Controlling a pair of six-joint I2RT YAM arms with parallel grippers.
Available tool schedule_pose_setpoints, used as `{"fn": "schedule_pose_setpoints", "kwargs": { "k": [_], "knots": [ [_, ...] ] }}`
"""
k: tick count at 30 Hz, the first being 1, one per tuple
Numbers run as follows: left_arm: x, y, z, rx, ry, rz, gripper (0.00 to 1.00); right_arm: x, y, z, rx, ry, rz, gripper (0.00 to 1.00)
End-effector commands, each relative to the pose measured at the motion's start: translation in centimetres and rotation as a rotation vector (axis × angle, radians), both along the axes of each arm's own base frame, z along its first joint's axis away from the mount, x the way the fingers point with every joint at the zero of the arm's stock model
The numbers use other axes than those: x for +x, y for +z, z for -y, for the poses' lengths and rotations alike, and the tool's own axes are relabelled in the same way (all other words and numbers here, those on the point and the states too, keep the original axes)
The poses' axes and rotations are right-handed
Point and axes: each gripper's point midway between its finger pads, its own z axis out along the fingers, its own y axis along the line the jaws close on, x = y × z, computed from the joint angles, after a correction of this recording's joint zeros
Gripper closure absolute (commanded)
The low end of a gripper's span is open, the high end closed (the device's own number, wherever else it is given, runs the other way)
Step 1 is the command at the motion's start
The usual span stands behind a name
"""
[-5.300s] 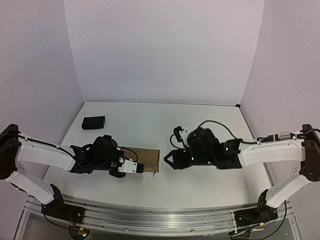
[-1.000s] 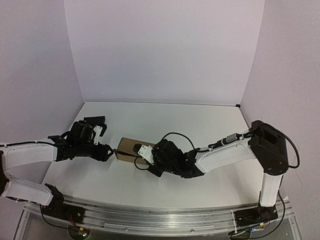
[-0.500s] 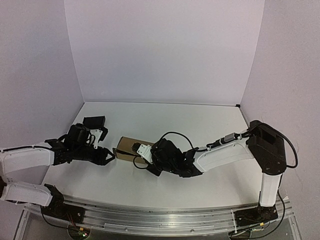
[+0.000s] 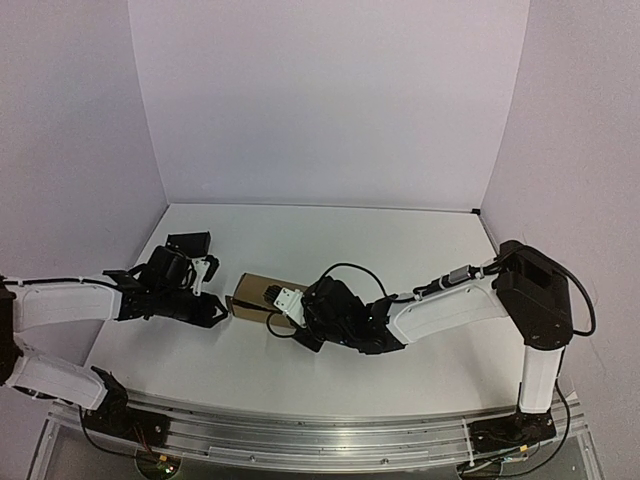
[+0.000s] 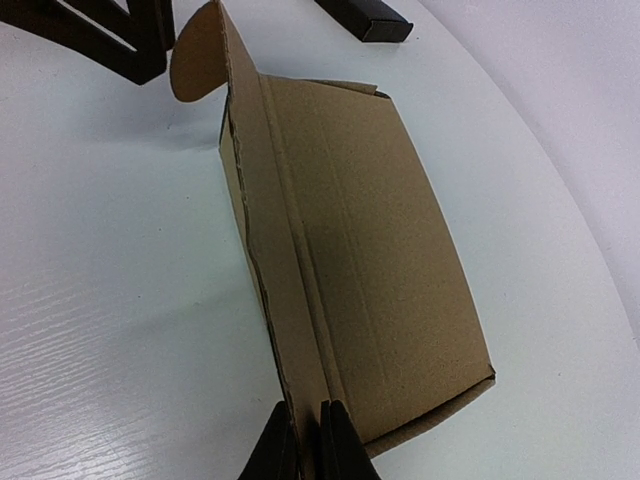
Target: Fold the paper box
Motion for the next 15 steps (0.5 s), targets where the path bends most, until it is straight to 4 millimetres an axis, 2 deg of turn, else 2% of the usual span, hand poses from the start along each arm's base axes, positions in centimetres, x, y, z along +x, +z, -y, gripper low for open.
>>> {"fn": "schedule_pose_setpoints", "kwargs": {
  "k": [1,3,5,8,12,15],
  "knots": [
    [-1.9,4.2,2.0,-0.156,-0.147,0.100,0.61,0.3,0.4,-0.7,0.008,0.010,-0.004,0.89],
    [-2.6,5.4,2.3,-0.198,-0.192,0.150,0.52,0.3,0.4,-0.8,0.008,0.011,-0.005,0.89],
    [-2.3,5.4,2.2,-0.191,-0.177,0.158,0.48,0.2,0.4,-0.8,0.009,0.012,-0.007,0.89],
    [-0.5,3.4,1.8,-0.110,-0.110,0.100,0.57,0.1,0.4,-0.8,0.012,0.014,-0.012,0.90],
    [1.2,1.5,2.0,-0.047,-0.068,0.044,0.63,-0.1,0.6,-0.8,0.019,0.025,-0.020,0.90],
    [2.1,1.7,2.0,-0.038,-0.041,0.064,0.65,-0.2,0.8,-0.8,0.024,0.028,-0.020,0.90]
  ]
}}
